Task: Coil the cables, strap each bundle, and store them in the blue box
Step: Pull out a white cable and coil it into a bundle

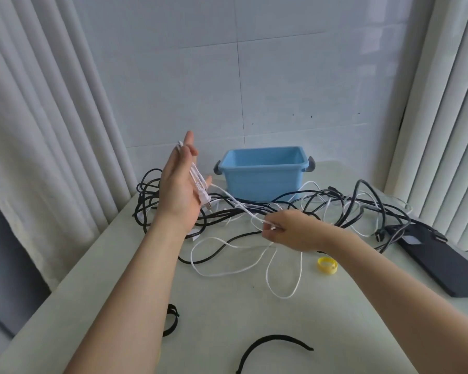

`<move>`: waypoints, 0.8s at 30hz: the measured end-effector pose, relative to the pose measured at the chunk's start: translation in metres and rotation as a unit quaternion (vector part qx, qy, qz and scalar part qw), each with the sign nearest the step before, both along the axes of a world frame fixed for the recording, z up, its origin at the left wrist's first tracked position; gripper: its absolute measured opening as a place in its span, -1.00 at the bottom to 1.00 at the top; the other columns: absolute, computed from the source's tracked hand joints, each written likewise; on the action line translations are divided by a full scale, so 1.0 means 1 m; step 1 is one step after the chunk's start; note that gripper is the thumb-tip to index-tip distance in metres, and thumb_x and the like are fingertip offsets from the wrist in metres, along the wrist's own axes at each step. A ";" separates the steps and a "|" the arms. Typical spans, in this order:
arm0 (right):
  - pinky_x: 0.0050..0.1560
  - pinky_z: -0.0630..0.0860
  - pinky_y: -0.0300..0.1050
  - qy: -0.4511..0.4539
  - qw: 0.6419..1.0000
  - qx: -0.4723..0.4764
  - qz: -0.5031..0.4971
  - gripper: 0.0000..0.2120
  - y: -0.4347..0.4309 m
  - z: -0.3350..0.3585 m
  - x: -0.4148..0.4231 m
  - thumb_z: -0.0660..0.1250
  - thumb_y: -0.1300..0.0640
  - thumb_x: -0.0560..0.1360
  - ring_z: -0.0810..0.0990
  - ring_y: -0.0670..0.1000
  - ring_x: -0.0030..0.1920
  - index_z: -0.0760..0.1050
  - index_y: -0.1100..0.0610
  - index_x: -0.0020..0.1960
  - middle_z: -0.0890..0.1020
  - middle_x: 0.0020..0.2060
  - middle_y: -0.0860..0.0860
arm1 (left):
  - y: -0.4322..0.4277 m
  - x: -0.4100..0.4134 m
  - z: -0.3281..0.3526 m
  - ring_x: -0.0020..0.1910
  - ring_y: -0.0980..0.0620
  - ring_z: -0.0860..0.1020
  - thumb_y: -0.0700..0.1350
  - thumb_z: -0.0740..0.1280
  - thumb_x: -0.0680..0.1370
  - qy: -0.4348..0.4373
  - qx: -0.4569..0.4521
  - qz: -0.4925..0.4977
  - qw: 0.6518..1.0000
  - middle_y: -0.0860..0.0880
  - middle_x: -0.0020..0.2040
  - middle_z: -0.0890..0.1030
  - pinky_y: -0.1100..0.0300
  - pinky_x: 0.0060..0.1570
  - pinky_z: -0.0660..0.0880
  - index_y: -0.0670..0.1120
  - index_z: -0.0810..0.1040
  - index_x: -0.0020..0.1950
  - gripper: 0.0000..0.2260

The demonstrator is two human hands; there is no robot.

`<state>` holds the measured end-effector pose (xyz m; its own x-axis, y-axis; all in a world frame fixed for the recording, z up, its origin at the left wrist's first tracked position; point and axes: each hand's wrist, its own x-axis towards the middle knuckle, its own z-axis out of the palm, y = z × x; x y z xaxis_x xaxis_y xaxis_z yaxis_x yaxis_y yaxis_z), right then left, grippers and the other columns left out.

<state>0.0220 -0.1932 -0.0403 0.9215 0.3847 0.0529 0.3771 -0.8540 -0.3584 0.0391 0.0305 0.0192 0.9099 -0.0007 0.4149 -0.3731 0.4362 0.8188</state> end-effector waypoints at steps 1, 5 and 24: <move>-0.27 0.32 -0.29 0.010 1.000 -0.020 0.016 -0.84 0.004 0.004 -0.004 0.25 0.00 0.62 0.43 -0.12 -0.25 0.53 0.07 0.02 0.47 -0.25 -0.14 | 0.001 0.002 -0.002 0.45 0.14 0.33 0.08 0.18 0.67 0.008 0.021 0.007 1.000 0.39 0.22 0.55 -0.17 0.24 0.35 0.04 0.54 -0.01 -0.80; -0.27 0.30 -0.23 0.032 0.994 -0.082 0.061 -0.86 0.016 0.022 -0.020 0.24 0.03 0.61 0.40 -0.11 -0.26 0.53 0.06 0.03 0.42 -0.27 -0.15 | 0.004 0.008 -0.010 0.38 0.16 0.38 0.03 0.16 0.71 0.031 0.094 0.032 0.995 0.41 0.11 0.57 0.08 0.23 0.35 0.01 0.48 -0.09 -0.77; -0.35 0.27 -0.09 -0.285 0.947 0.149 -0.026 -0.72 -0.012 0.076 -0.026 0.44 -0.08 0.50 0.33 -0.11 -0.43 0.44 0.03 -0.24 0.38 -0.48 -0.10 | -0.021 -0.021 -0.021 0.26 -0.34 0.57 0.12 0.11 0.66 0.096 0.265 -0.346 0.895 -0.24 0.09 0.69 -0.39 0.34 0.29 -0.02 0.47 -0.07 -0.71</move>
